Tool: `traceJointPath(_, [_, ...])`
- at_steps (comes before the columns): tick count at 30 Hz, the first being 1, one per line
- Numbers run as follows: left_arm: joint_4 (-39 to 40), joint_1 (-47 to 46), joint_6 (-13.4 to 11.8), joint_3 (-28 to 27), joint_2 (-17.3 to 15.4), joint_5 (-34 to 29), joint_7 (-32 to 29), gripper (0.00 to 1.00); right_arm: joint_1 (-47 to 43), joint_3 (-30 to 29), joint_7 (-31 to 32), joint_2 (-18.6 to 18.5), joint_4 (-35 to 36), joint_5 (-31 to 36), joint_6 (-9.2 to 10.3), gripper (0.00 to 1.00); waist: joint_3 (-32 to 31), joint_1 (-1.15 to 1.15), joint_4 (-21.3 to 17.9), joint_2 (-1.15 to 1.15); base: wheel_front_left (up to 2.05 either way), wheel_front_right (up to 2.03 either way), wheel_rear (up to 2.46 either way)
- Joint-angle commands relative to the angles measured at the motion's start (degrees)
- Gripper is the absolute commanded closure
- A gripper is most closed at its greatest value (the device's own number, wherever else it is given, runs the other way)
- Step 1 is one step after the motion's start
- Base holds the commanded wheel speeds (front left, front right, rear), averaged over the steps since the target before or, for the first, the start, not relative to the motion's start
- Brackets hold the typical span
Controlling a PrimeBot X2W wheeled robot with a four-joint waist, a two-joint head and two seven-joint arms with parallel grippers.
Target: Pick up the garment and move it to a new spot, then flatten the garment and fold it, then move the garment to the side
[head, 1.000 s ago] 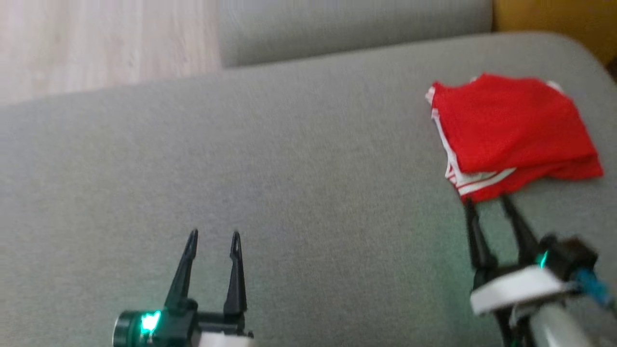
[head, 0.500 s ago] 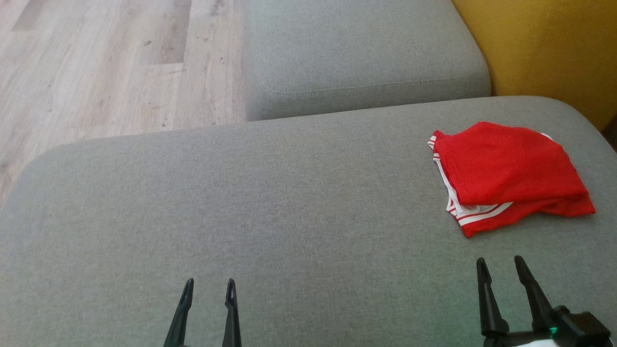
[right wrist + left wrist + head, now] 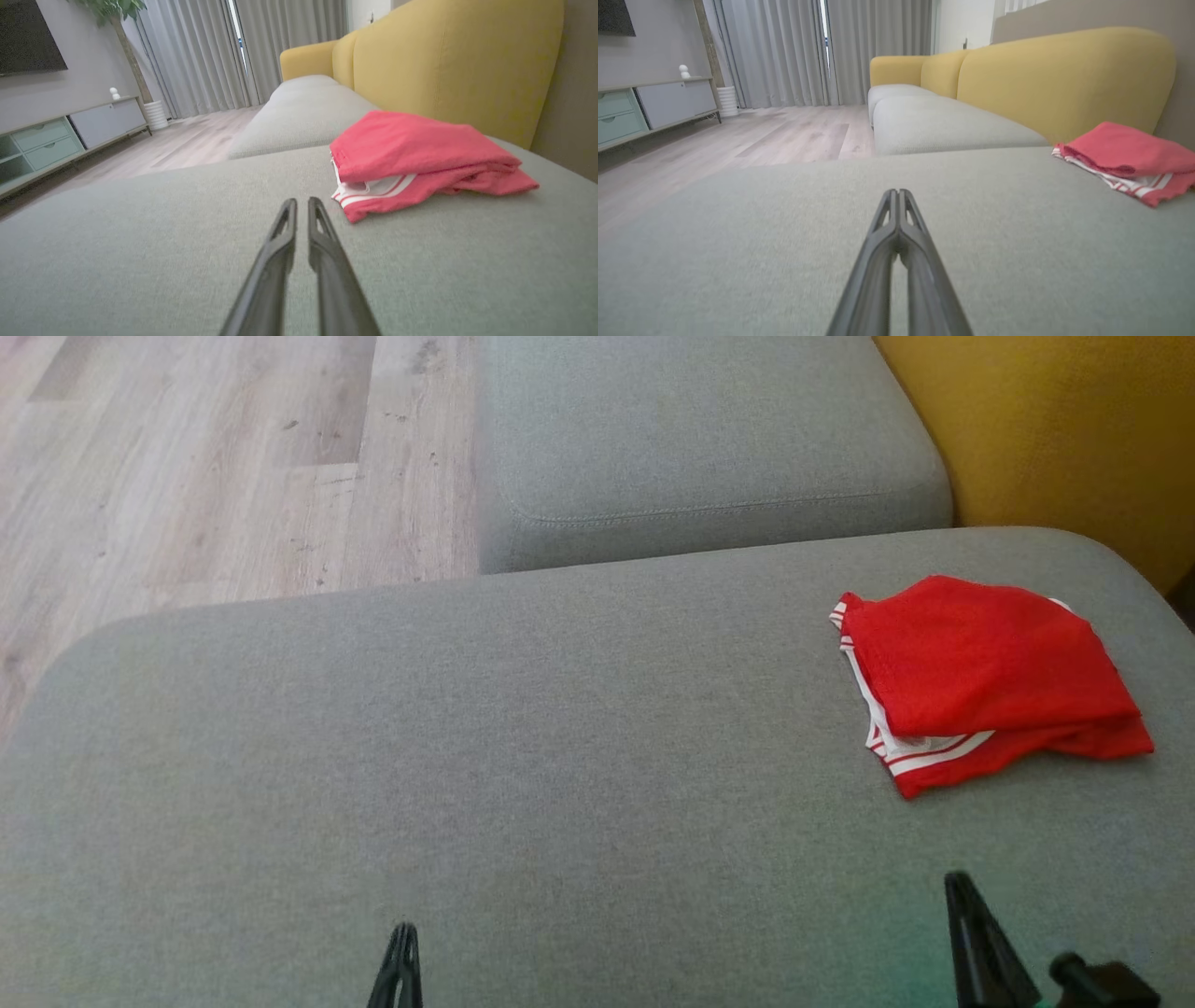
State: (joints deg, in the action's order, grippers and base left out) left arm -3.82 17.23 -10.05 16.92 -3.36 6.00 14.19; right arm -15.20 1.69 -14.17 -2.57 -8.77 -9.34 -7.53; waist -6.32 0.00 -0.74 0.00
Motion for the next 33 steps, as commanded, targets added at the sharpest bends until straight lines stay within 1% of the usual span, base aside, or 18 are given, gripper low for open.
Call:
traceJointPath(1, [1.0, -0.3, 0.0, -0.1, 0.0, 1.1, -0.1, 1.0, 0.2, 0.0, 0.0, 0.0, 0.8, -1.1, 0.0, 1.0, 0.1, 0.0, 0.0, 0.0, 0.0, 0.0, 0.0])
traceJointPath(28, [-1.9, -5.5, 4.0, -3.9, -1.0, 21.0, -3.5, 1.0, 4.9, -0.5, 3.5, -1.1, -0.5, -20.2, 0.01, 1.0, 1.5, 0.0, 0.2, 0.0, 0.0, 0.0, 0.0])
traceJointPath(33, [-2.3, -6.2, 4.6, -4.4, -1.1, 23.9, -4.1, 1.0, 5.5, -0.6, 4.1, -1.2, -0.7, -22.9, 0.01, 1.0, 1.7, 0.0, 0.2, 0.0, 0.0, 0.0, 0.0])
